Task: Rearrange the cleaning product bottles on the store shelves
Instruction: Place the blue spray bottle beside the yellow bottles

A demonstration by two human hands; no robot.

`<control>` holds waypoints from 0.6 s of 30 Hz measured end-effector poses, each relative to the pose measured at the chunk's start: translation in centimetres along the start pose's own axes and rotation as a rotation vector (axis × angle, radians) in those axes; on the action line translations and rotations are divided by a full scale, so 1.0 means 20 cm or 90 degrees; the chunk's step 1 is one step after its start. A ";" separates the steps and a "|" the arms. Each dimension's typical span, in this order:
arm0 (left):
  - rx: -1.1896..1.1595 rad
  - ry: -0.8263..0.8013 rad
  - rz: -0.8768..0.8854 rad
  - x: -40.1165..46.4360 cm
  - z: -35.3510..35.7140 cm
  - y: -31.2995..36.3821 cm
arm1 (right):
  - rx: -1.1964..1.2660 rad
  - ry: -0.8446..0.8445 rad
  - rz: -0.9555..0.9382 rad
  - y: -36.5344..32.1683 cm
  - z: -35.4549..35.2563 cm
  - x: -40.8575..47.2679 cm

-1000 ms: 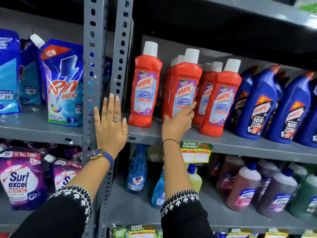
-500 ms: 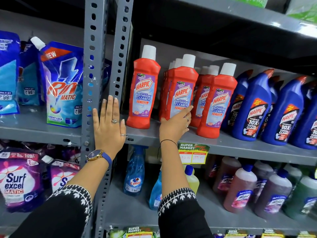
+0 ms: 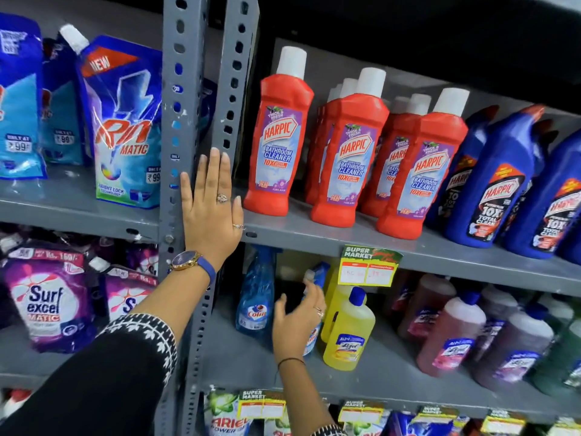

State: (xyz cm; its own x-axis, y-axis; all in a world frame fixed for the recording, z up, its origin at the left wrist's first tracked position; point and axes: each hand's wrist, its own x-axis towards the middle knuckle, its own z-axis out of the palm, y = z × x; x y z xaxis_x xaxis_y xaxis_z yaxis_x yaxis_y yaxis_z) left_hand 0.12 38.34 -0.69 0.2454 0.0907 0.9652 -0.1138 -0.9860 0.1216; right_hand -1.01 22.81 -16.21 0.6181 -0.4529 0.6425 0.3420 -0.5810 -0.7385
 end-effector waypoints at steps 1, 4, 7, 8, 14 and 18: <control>0.004 0.000 0.000 0.00 0.00 0.00 | -0.010 -0.006 0.046 0.06 -0.01 0.00; 0.014 0.002 0.001 0.00 0.01 0.00 | -0.019 -0.031 0.151 0.20 -0.04 0.03; 0.016 0.004 0.001 0.00 0.00 0.00 | 0.006 -0.102 0.209 0.28 -0.04 0.07; 0.015 0.004 0.002 0.00 0.00 0.00 | 0.026 -0.123 0.228 0.29 -0.04 0.09; 0.019 0.000 0.001 0.00 -0.02 0.01 | 0.054 -0.216 0.277 0.39 -0.04 0.14; 0.016 -0.001 0.001 0.00 -0.03 0.01 | -0.004 -0.229 0.264 0.39 -0.05 0.16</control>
State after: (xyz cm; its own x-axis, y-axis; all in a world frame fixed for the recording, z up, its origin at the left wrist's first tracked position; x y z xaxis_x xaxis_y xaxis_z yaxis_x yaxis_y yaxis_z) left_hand -0.39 38.20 -0.46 0.2468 0.0883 0.9650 -0.0895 -0.9895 0.1134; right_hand 2.88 16.21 -19.66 0.9038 -0.3855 0.1861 0.0144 -0.4071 -0.9133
